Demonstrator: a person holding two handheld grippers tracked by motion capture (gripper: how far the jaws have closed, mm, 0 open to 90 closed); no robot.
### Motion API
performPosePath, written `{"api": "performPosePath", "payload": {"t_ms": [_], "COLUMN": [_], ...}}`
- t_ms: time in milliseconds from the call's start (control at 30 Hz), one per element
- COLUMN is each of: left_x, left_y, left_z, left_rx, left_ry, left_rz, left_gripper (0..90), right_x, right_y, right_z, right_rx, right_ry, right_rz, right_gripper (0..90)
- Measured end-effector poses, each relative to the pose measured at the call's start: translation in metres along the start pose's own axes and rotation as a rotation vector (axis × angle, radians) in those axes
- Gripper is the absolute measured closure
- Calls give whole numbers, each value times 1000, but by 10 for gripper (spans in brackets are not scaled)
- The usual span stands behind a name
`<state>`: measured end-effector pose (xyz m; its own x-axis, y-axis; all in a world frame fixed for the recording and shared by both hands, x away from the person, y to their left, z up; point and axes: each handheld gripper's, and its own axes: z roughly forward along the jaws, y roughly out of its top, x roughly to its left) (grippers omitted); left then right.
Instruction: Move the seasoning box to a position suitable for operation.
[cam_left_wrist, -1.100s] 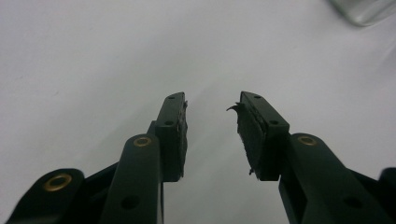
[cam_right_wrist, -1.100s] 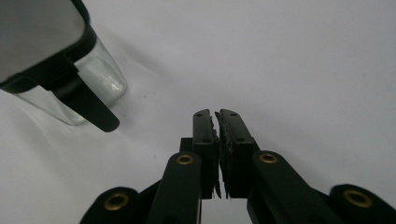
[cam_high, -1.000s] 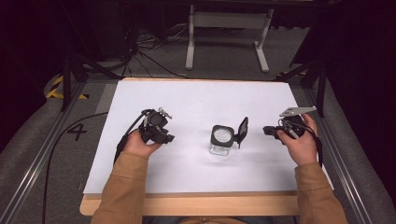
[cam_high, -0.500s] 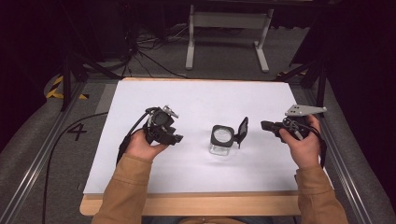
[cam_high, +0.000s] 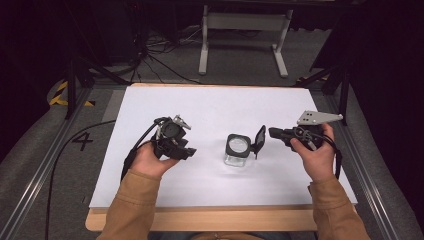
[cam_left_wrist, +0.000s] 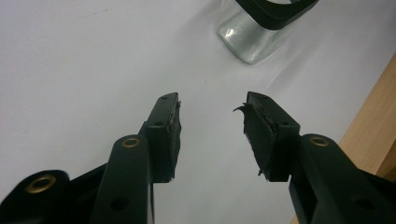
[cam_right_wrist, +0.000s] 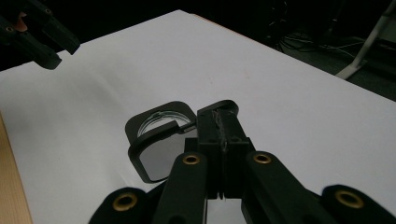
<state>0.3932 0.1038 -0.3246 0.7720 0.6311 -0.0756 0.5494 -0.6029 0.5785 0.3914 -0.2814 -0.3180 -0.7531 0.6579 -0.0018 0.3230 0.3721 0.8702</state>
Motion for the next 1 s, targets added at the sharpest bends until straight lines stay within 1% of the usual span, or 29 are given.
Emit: {"api": "performPosePath", "payload": {"t_ms": [33,100,133,200,267,333,367,500,567,633,800,833,900,933,1000], "left_x": [1,2,2,2,2,2,2,3,4,4,4,4,5,6,7], "left_y": [-1,-2,-3,-4,-4,-5,-5,-6,-6,-7,-8,-9,-9,-10,-11], "left_z": [-1,-2,-2,-4,-4,-3,-3,-2,-3,-3,-2,-3,-3,-3,-4], "left_rx": [4,2,-8,5,3,3,6,-4,10,8,2,14,17,10,9], "left_ry": [-5,-1,1,-4,2,0,0,2,-3,-3,3,3,-1,1,4], "left_rz": [0,-6,-10,-9,-11,-8,-13,-19,-22,-25,-26,-26,-27,-35,-35], "left_gripper": [562,562,561,561,561,561,561,561,560,560,560,560,560,560,560], "right_x": [1,2,3,4,4,5,6,6,7,9,13,14,15,18,19], "right_y": [1,2,3,4,4,4,5,6,6,7,8,8,8,8,8], "right_z": [1,2,3,4,5,6,7,7,8,9,16,18,20,25,27], "right_rx": [1,0,0,3,6,6,10,11,9,11,13,14,14,27,28], "right_ry": [5,11,16,18,21,28,30,28,27,23,33,35,36,44,43], "right_rz": [-1,-8,-13,-16,-19,-24,-27,-32,-37,-43,-56,-59,-65,-75,-79], "right_gripper": [897,897,897,897,897,898,898,899,899,899,899,899,899,899,899]}}
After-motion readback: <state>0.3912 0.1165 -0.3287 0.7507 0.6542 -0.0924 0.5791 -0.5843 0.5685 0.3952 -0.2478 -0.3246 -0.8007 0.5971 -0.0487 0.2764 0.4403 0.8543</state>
